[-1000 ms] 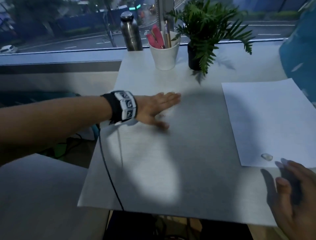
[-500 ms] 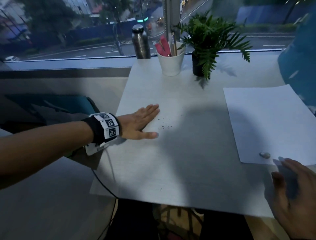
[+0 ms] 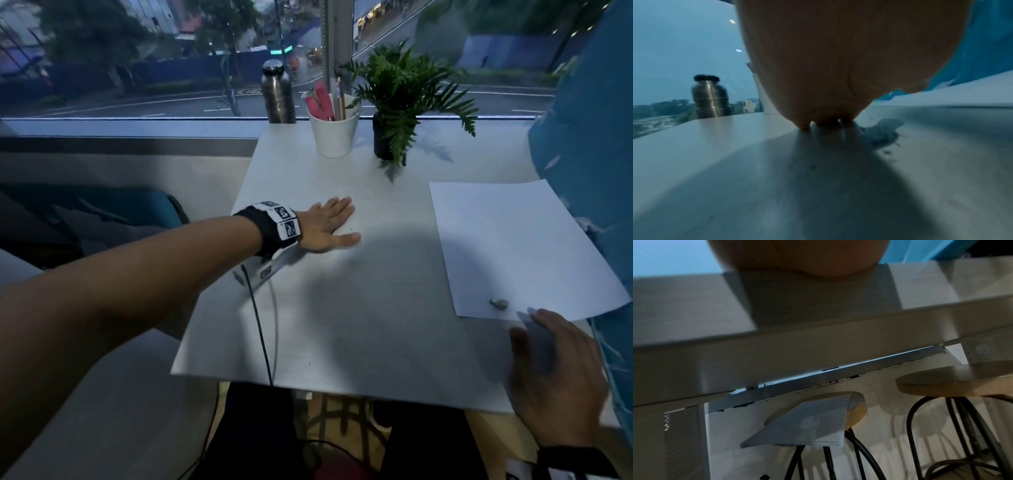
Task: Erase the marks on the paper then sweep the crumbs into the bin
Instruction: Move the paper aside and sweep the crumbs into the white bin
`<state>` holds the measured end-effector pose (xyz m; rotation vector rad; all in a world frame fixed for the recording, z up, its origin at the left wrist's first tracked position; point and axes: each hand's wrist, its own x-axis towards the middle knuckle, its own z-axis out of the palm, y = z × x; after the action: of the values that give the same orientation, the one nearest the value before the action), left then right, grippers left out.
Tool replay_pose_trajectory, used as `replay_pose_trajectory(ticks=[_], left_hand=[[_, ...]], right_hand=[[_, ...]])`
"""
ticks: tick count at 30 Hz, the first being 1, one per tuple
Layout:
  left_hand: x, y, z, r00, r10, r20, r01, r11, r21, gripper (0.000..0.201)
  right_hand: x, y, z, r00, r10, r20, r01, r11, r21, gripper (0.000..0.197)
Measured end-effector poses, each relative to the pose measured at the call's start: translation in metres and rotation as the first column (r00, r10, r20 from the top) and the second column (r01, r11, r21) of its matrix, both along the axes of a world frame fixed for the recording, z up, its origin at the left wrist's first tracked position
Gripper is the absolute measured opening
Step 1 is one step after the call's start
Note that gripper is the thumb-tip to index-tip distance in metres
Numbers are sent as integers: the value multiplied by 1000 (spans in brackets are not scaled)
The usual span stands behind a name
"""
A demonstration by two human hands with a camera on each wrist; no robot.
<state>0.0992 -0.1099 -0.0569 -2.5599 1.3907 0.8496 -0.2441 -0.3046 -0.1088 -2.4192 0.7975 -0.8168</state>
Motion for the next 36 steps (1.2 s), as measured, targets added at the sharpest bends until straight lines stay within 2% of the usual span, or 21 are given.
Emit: replay_pose_trajectory(ticks=[3,6,9,13,16,19,21,24,28,31,33,34,36], left_hand=[[-17,21,-7,999,-35,13,35,999,3,102],[-41,63,-1,996,-78,-42,79,997,25,100],[-57,85,16,992,-32,-125,37,999,34,97],[-51,41,28,997,-82,-2,81,988,-133,97],[-53,-23,18,989,-117,89,127,986,-112,96],[-65,-65,-2,997,-10,70,12,999,-32,98],[-69,-67,-12,997,63,52,-60,997,-49,100],[-63,-38,-15,988,139,63,-134,988,-81,100],[-56,19,-4,973,216,84,-220,975,39,96],[-63,43,1,931,314,185,-340,932,128,106],[-64,45,0,878,391,276,-431,897,99,112],[-63,41,-1,869,401,288,-433,900,52,113],[-59,22,0,903,348,251,-349,936,-43,110]], right_hand=[[4,8,12,999,-31,-41,33,999,39,70],[5,4,9,994,-39,-104,46,997,65,81],[4,2,6,996,-27,-84,29,999,17,77],[2,0,4,993,-21,-118,25,999,28,74],[3,2,6,989,-54,-140,60,997,43,75],[4,1,7,988,-87,-125,95,993,64,85],[4,1,8,988,-97,-116,107,991,83,93],[4,2,10,988,-94,-123,106,990,94,98],[4,4,12,991,-77,-106,88,991,102,99],[4,4,14,995,-82,-64,89,989,118,101],[5,4,15,993,-85,-78,95,987,130,102],[5,4,16,993,-82,-85,93,987,133,103],[6,4,17,992,-96,-80,106,985,136,107]])
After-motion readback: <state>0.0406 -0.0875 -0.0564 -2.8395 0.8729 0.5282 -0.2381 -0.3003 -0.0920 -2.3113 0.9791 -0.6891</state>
